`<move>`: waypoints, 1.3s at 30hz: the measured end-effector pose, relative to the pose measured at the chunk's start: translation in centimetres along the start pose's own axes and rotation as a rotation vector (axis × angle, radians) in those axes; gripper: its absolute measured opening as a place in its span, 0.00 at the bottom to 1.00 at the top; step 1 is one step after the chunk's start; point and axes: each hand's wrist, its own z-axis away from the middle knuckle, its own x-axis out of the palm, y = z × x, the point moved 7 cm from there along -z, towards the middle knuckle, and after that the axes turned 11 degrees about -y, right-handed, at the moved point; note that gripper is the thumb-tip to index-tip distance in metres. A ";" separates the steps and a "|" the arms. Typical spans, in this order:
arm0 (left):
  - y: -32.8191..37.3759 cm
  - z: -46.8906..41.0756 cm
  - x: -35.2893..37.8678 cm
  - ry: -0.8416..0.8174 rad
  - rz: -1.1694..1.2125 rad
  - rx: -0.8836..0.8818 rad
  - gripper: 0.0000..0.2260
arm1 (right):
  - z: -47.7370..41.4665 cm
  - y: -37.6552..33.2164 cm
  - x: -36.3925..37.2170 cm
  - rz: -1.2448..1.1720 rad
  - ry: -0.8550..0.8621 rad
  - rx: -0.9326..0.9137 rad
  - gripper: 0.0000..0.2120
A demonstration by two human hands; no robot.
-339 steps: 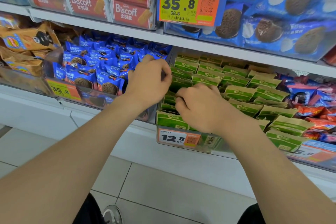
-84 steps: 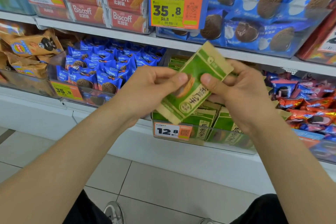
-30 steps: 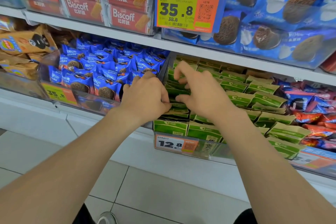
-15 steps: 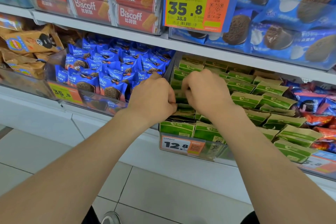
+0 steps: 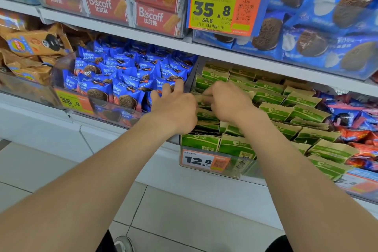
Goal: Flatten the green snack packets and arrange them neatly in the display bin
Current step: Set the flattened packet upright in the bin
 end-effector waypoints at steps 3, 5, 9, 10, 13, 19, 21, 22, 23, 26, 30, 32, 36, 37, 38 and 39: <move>-0.2 0.0 -0.8 0.093 0.060 -0.024 0.09 | -0.5 0.5 -1.1 -0.041 0.029 0.030 0.16; -0.2 0.1 -1.4 0.172 0.095 -0.033 0.08 | -0.6 0.8 -1.9 -0.071 0.036 0.023 0.14; -0.7 0.1 -2.2 0.237 0.152 -0.048 0.06 | -0.3 -0.1 -1.2 -0.038 -0.099 -0.019 0.14; -0.8 0.1 -2.4 0.254 0.195 -0.022 0.07 | -0.1 -0.5 -0.9 -0.022 -0.132 -0.023 0.15; -0.9 0.1 -2.6 0.252 0.251 0.098 0.21 | 1.7 -1.1 -0.3 -0.057 -0.213 -0.068 0.19; -0.8 0.0 -1.0 0.058 0.105 0.090 0.21 | 4.1 1.0 -3.0 -0.248 0.317 -0.041 0.16; -0.5 0.2 -1.0 0.061 0.098 0.089 0.20 | 3.5 0.5 -3.4 -0.122 0.373 -0.042 0.08; -0.5 0.3 -1.0 0.063 0.094 0.086 0.20 | 2.8 0.0 -3.1 -0.045 0.329 -0.055 0.06; -0.5 0.4 -0.9 0.066 0.091 0.083 0.20 | 2.2 -0.4 -2.7 0.028 0.264 -0.056 0.06; -0.4 0.5 -0.5 0.064 0.072 0.085 0.20 | 1.2 -1.2 -2.3 0.238 0.187 -0.015 0.07; -0.3 0.7 -0.3 0.088 0.061 0.121 0.21 | 0.9 -1.5 -2.8 0.370 0.243 0.056 0.09; -0.3 0.7 -0.1 0.082 0.052 0.124 0.19 | 1.0 -1.4 -2.7 0.352 0.242 0.057 0.11; -0.3 0.6 0.2 0.046 0.061 0.109 0.18 | 2.4 -1.6 -3.2 0.256 0.378 -0.015 0.16; -0.2 0.6 0.3 0.037 0.066 0.111 0.18 | 2.7 -1.5 -3.0 0.239 0.393 -0.027 0.16; -0.2 0.5 0.3 0.030 0.072 0.114 0.18 | 2.8 -1.4 -2.7 0.225 0.380 -0.031 0.16; -0.2 0.5 0.4 0.026 0.079 0.116 0.18 | 2.6 -1.1 -2.5 0.204 0.355 -0.028 0.16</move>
